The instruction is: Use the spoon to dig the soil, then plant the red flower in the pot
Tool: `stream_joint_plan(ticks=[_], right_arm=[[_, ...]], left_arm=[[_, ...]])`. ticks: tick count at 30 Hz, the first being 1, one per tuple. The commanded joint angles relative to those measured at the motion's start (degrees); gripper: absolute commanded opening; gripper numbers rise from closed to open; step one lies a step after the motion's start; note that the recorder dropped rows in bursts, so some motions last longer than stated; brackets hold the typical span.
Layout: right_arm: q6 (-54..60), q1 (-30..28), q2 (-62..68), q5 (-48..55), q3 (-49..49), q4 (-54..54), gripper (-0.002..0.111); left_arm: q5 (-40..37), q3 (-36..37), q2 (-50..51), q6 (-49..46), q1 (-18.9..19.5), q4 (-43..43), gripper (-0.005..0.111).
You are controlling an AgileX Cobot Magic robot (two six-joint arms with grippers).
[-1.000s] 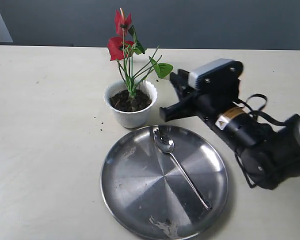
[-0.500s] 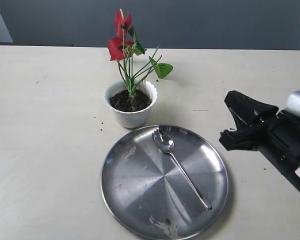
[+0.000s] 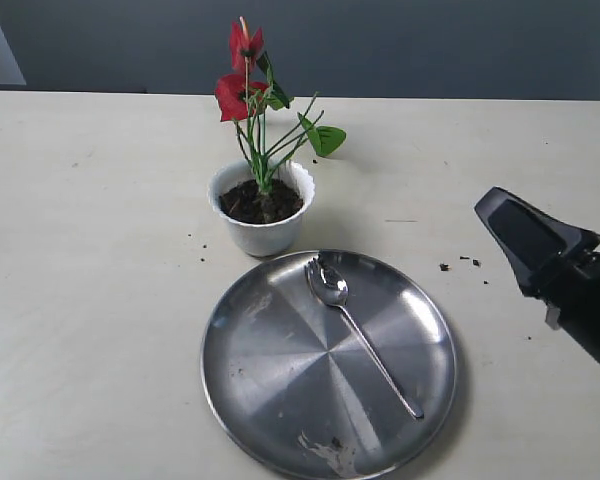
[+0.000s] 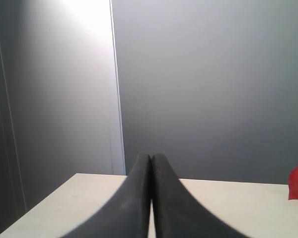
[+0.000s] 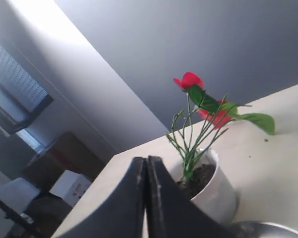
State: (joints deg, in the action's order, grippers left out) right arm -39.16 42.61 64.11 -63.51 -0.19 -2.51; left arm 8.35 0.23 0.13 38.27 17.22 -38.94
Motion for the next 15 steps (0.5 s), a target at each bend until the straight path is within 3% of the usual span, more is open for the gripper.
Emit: stream_joint_plan(ticks=[1,5,9,15], right_arm=[[-4.53,-0.16,-2.65,-0.24,0.19,3.26,-0.001],[-2.69,-0.16,-7.02,-6.36,0.19,5.66,-0.001],[5.3,-0.16,-13.24,-6.46,0.19,10.97,-0.001],[6.9,-0.16,-23.17,-3.45,0.19,9.29,-0.001]], left_arm=[[0.23,-0.23,-0.13,0.14,-0.2,0.12,0.0],[0.23,-0.23,-0.13,0.14,-0.2,0.12,0.0],[0.23,-0.23,-0.13,0.14,-0.2,0.12,0.0],[0.23,-0.23,-0.13,0.14,-0.2,0.12,0.0]])
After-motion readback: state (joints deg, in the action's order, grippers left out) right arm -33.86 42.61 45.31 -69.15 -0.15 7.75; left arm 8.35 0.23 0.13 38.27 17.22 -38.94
